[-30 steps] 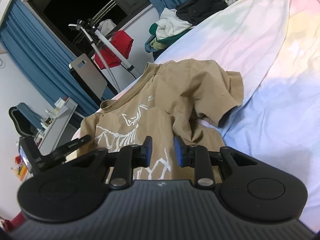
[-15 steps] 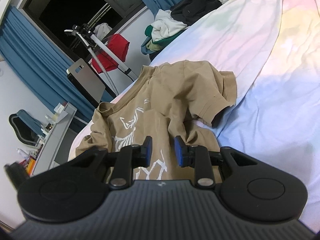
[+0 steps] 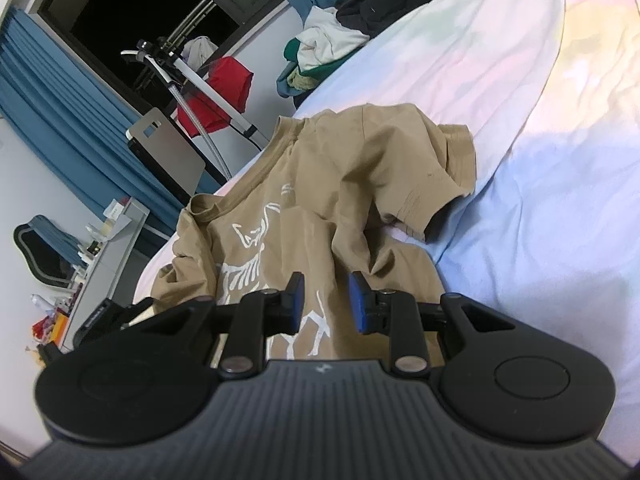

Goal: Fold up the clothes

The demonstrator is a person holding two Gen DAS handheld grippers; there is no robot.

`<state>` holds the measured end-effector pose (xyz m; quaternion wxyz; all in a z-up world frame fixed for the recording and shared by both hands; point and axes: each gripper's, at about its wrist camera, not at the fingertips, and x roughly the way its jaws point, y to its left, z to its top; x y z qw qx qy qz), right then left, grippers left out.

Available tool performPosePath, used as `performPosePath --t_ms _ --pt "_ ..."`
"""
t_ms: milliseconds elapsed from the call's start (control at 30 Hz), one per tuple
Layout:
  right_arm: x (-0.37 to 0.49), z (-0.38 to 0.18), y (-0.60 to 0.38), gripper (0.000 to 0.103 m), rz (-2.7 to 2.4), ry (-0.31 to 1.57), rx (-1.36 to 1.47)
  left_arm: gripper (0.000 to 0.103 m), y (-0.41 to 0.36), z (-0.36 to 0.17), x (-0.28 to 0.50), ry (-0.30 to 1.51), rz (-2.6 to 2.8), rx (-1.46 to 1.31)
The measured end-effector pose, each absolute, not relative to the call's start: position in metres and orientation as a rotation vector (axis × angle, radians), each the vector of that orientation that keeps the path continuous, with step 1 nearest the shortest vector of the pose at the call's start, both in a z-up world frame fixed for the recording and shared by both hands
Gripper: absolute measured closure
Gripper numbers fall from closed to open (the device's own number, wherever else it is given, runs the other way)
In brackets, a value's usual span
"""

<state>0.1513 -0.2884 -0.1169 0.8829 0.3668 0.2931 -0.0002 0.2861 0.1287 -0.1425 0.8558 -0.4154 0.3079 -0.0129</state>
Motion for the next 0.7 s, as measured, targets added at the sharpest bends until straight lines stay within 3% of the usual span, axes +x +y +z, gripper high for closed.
performPosePath --t_ms 167,300,400,433,533,700 --pt "0.152 -0.116 -0.286 0.075 0.003 0.608 0.761 0.020 0.133 -0.153 0.270 0.696 -0.056 -1.050" --pt "0.151 -0.116 -0.284 0.075 0.006 0.609 0.756 0.020 0.123 -0.160 0.289 0.690 -0.055 -1.035" --pt "0.151 -0.116 -0.282 0.075 0.006 0.611 0.749 0.026 0.119 -0.160 0.312 0.642 -0.014 -0.977" --pt "0.151 -0.116 -0.282 0.075 0.005 0.611 0.746 0.038 0.118 -0.159 0.319 0.624 0.001 -0.956" --pt "0.151 -0.116 -0.282 0.075 0.007 0.611 0.741 0.092 0.117 -0.152 0.336 0.591 0.009 -0.885" --pt "0.151 -0.117 -0.282 0.075 0.009 0.609 0.737 0.093 0.132 -0.109 0.325 0.475 -0.016 -0.703"
